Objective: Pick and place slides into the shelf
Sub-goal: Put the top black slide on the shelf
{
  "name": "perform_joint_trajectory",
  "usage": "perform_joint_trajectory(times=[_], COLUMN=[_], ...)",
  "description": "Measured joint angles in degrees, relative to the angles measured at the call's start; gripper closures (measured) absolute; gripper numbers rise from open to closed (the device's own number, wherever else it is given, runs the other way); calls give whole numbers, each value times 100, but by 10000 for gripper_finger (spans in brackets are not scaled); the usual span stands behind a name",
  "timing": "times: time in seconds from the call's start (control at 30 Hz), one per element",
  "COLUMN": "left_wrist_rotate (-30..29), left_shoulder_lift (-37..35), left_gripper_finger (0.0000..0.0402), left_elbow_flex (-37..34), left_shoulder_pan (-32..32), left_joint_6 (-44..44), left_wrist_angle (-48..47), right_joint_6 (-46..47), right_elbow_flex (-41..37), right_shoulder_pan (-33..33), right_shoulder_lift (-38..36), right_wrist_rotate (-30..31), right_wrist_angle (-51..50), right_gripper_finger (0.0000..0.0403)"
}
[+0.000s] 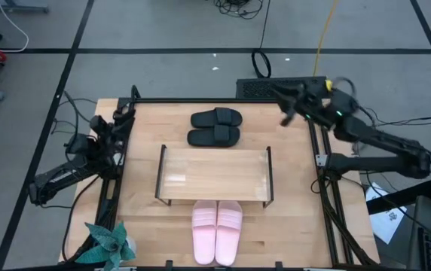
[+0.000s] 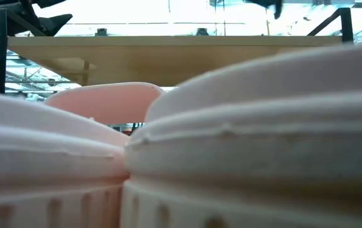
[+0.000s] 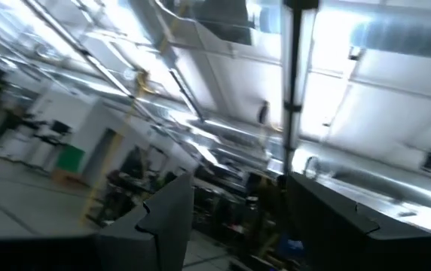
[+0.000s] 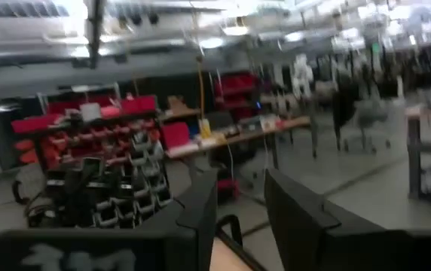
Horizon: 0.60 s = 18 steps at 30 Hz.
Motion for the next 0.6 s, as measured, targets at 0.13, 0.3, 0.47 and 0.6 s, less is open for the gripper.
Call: perform_joint_trajectory(times=[0.13,0.3,0.47,0.6], left_wrist_rotate=[-492,-728,-746,-897], left_shoulder_lift=[2,2,2,0], left_gripper_finger=[190,190,190,190], left_elbow_flex=[0,0,0,0], left_shoulder_pan=[1,-1,-1,-1], left_joint_6=[299,553,618,578], left_wrist_angle=[-186,-282,-280,-382], right_joint_6=[171,126,-62,170], right_elbow_flex=[909,1649,2047,2059], right_shoulder_pan=[-382,-906,-1376,-1633], right_shoulder_lift=[1020,2089,2790,3112], right_wrist_rotate=[-695,-1086,-1224,-1212], right_wrist_angle=[-458,-802,-1293,-1965], right_gripper_finger=[298,298,298,298])
